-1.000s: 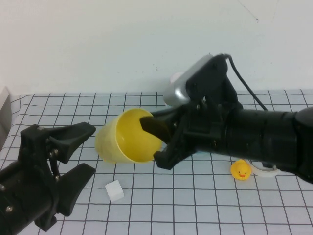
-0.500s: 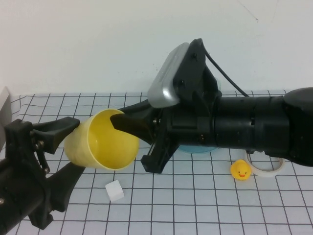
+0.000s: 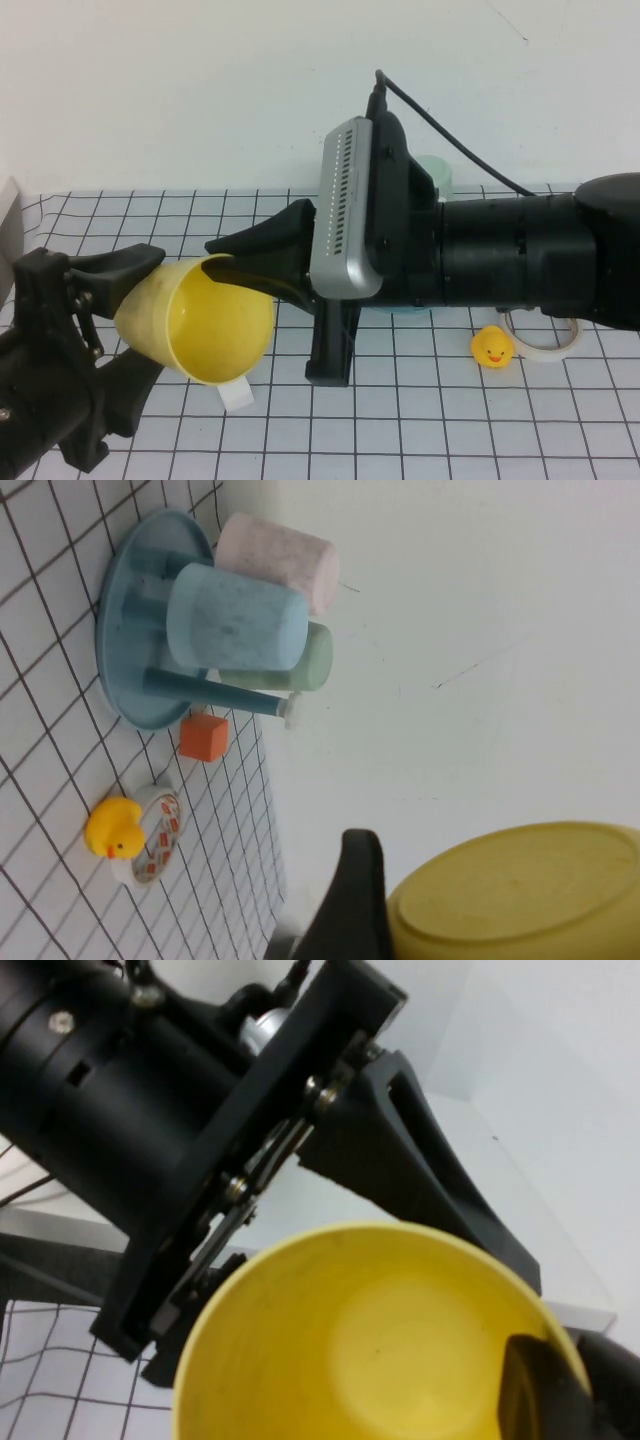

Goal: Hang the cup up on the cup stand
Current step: Adjust the cup with two arms

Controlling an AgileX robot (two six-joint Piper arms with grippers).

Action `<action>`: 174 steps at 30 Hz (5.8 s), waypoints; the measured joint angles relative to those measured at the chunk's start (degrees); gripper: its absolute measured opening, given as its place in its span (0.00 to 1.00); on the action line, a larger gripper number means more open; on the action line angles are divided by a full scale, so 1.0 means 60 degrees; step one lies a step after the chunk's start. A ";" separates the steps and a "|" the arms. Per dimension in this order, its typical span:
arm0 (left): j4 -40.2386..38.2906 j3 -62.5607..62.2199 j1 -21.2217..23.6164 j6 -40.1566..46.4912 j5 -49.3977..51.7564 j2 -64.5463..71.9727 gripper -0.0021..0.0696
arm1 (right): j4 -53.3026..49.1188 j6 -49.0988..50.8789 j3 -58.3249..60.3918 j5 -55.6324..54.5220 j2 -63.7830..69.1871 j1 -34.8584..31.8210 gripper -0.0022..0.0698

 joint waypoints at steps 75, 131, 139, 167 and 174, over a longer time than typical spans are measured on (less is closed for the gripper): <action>-0.0252 0.0004 0.0022 0.4696 -0.0446 0.0034 0.83 | -0.0238 -0.0211 0.0031 -0.0822 0.0387 0.0206 0.28; -0.0070 0.0004 0.0020 0.3966 0.0356 0.0089 0.82 | -0.0883 0.1185 0.0010 -0.1065 0.0369 0.0226 0.51; -0.0051 -0.0016 0.0007 0.4466 0.0437 0.0072 0.81 | -0.2082 0.2169 0.0027 -0.1290 -0.0115 0.0226 0.61; -0.0015 -0.0934 0.0007 0.6112 -0.0097 0.0057 0.78 | -0.2996 0.3360 0.0568 -0.1749 -0.1536 0.0226 0.61; -0.0015 -0.0970 0.0007 0.6503 -0.0251 0.0057 0.78 | -0.3477 0.3598 0.0568 -0.1974 -0.2294 0.0226 0.61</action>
